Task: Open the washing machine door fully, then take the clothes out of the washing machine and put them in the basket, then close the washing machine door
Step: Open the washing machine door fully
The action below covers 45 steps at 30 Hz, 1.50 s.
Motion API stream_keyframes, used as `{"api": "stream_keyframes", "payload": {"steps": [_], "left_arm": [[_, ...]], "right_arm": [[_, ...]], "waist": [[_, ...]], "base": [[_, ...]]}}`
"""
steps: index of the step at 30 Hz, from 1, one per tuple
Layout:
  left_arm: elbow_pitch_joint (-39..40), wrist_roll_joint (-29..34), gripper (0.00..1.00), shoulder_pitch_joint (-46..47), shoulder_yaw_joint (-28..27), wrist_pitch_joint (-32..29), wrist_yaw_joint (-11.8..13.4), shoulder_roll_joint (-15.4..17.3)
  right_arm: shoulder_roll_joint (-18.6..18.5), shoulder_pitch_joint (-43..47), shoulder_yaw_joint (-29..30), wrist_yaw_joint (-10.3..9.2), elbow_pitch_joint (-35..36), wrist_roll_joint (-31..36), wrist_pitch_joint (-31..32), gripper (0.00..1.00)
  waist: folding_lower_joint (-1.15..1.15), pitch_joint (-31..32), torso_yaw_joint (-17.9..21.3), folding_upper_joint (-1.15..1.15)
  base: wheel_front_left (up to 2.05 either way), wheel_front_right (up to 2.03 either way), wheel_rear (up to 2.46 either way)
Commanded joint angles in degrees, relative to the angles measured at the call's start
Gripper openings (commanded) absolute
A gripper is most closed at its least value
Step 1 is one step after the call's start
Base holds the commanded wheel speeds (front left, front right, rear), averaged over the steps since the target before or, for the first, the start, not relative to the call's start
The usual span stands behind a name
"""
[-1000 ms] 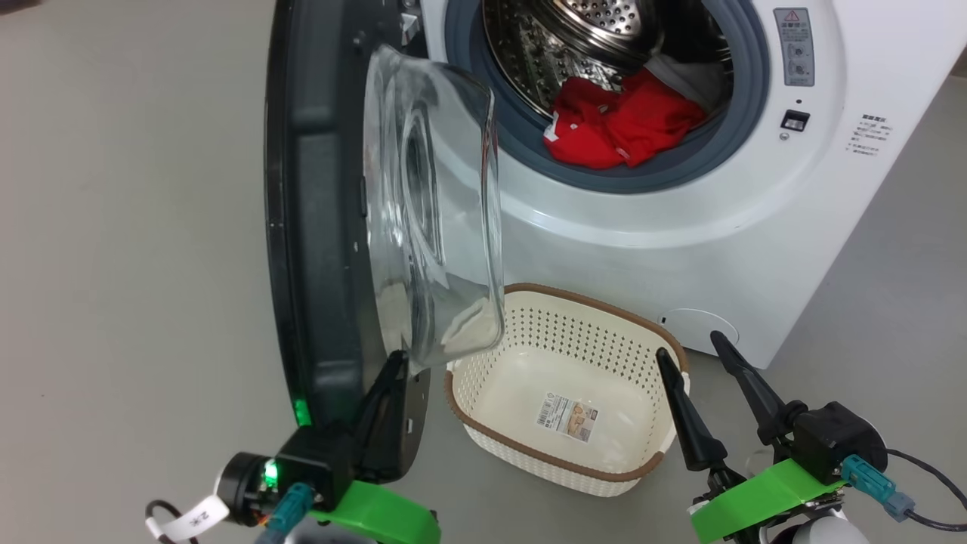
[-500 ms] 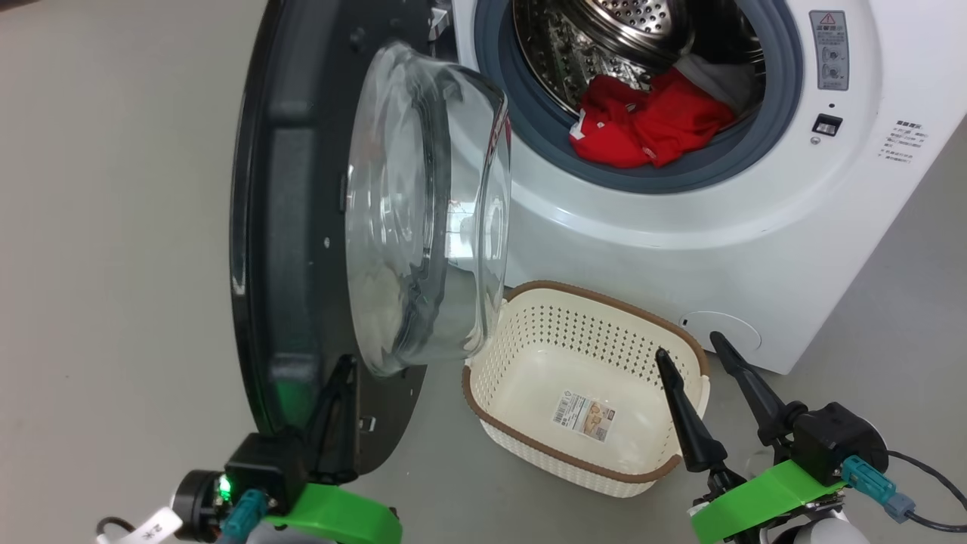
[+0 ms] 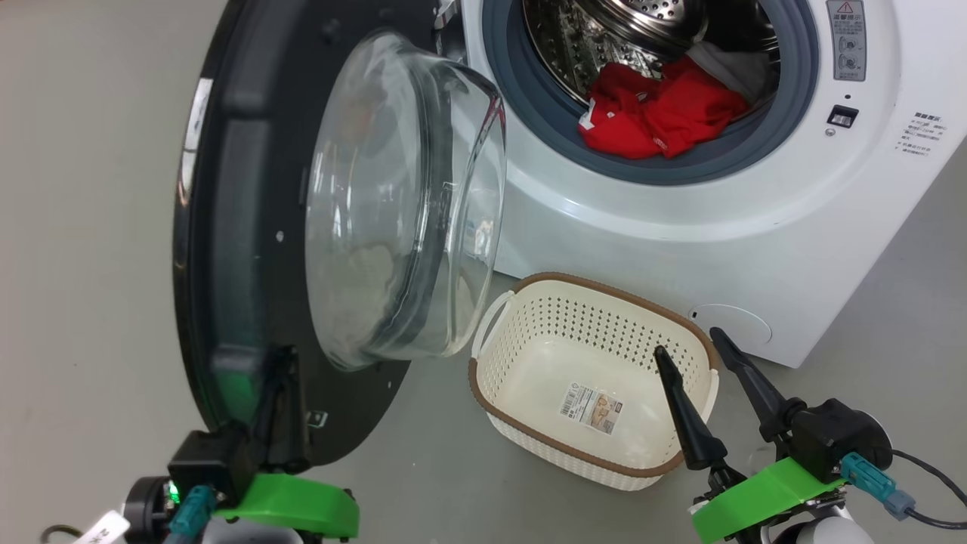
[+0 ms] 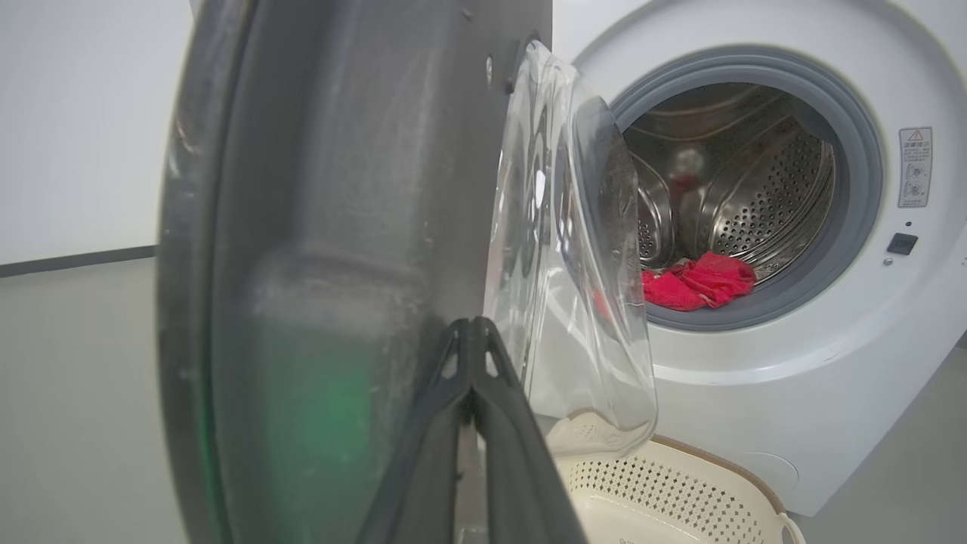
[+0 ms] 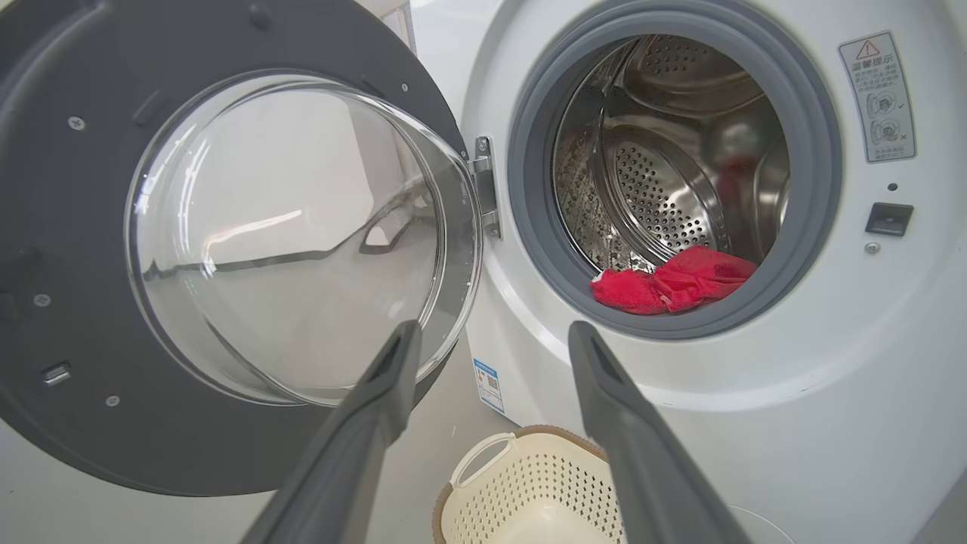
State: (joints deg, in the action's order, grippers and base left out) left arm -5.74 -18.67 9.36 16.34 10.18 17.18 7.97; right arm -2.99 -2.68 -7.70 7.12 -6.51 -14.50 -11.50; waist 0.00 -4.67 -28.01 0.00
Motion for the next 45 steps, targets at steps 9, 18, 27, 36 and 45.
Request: {"api": "stream_keyframes", "payload": {"steps": [9,18,27,36,45], "left_arm": [[-0.6,-1.4,0.0,2.1,-6.9,1.9,2.2,3.5],[-4.8,-2.3,0.0,5.3,-9.8,3.8,1.7,4.5],[-7.1,-2.6,0.0,7.5,-12.0,4.6,1.6,4.5],[-8.6,-1.4,0.0,9.9,-15.0,4.8,1.2,4.0],[-10.0,0.0,0.0,11.5,-19.5,4.8,-0.4,2.6]], "right_arm": [[0.1,-1.0,-1.0,0.36,2.6,0.7,1.0,1.0],[0.1,-1.2,-0.5,0.36,3.9,1.9,2.1,1.0],[0.1,-1.3,-0.1,0.36,5.7,3.4,3.6,1.0],[0.1,-1.4,0.2,0.36,7.7,5.0,5.6,1.0],[0.1,-1.3,0.6,0.36,9.3,6.0,6.8,1.0]], "waist": [[0.0,-1.0,0.5,0.0],[0.0,-2.6,1.2,0.0],[0.0,-4.7,1.3,0.0],[0.0,-7.2,0.8,0.0],[0.0,-9.0,0.7,0.0]], "base": [[0.0,0.0,0.0],[0.0,0.0,0.0],[0.0,0.0,0.0],[0.0,0.0,0.0],[0.0,0.0,0.0]]}}
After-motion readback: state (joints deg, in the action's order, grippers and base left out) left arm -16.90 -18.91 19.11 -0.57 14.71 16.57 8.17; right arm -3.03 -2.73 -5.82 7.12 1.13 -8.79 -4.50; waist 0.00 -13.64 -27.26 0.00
